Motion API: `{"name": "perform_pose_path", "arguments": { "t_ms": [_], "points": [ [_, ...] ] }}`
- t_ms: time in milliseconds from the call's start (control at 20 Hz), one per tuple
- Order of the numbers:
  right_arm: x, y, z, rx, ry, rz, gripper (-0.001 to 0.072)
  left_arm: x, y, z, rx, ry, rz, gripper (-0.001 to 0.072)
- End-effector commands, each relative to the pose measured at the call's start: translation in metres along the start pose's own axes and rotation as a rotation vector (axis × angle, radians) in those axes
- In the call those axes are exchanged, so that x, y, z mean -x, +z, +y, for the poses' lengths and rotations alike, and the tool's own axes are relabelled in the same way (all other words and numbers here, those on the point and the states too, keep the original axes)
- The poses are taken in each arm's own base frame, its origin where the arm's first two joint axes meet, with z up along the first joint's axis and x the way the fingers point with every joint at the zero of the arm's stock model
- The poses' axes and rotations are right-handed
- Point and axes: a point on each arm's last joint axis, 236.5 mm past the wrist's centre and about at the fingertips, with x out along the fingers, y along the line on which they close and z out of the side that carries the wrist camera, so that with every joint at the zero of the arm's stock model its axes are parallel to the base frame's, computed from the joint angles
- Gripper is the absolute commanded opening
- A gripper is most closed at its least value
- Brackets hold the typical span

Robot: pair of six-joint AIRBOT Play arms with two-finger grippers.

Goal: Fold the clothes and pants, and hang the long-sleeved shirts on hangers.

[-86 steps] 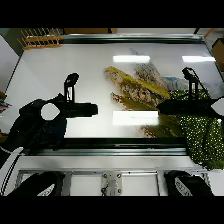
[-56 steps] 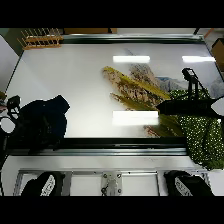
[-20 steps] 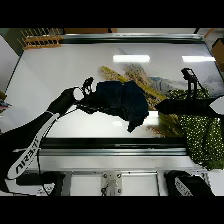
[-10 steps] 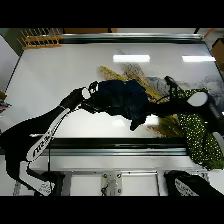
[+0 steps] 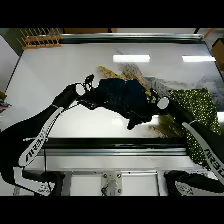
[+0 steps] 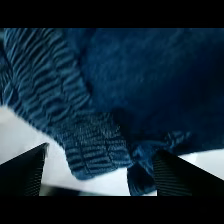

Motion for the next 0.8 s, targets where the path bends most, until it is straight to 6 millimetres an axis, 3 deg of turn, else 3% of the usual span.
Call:
{"name": "perform_pose_path", "arguments": {
  "t_ms": [0,50,100,150,200,300,350,450,500,600,750],
  "points": [
    [-0.014,0.02,0.008,-0.116,0.033,-0.094,0.0693,0.012,0.005,-0.007,-0.03,-0.013,-0.025,0.0034],
    [-0.015,0.02,0.008,-0.11,0.033,-0.096,0.0542,0.015,0.006,-0.009,-0.039,-0.017,-0.032,0.0034],
    [-0.015,0.02,0.008,-0.084,0.031,-0.096,0.0304,0.021,0.007,-0.013,-0.044,-0.023,-0.043,0.0035],
    [-0.014,0.02,0.009,-0.049,0.032,-0.099,0.0146,0.029,0.01,-0.018,-0.058,-0.032,-0.06,0.0034],
    [-0.008,0.021,0.012,-0.002,0.036,-0.102,0.0043,0.04,0.013,-0.025,-0.079,-0.044,-0.084,0.0034],
    [0.026,0.032,0.032,0.176,0.075,-0.139,0.0019,0.082,0.023,-0.047,-0.133,-0.084,-0.167,0.0034],
    [0.054,0.04,0.049,0.275,0.104,-0.167,0.0018,0.114,0.029,-0.064,-0.158,-0.116,-0.229,0.0034],
    [0.139,0.052,0.091,0.46,0.175,-0.256,0.0018,0.196,0.036,-0.108,-0.252,-0.195,-0.36,0.0034],
    [0.192,0.052,0.113,0.538,0.21,-0.314,0.0018,0.241,0.032,-0.134,-0.304,-0.241,-0.432,0.0034],
    [0.29,0.035,0.151,0.659,0.269,-0.443,0.0018,0.336,0.012,-0.186,-0.415,-0.351,-0.597,0.0034],
    [0.401,-0.013,0.192,0.812,0.353,-0.651,0.0018,0.447,-0.045,-0.238,-0.555,-0.511,-0.766,0.0034]
  ]
}}
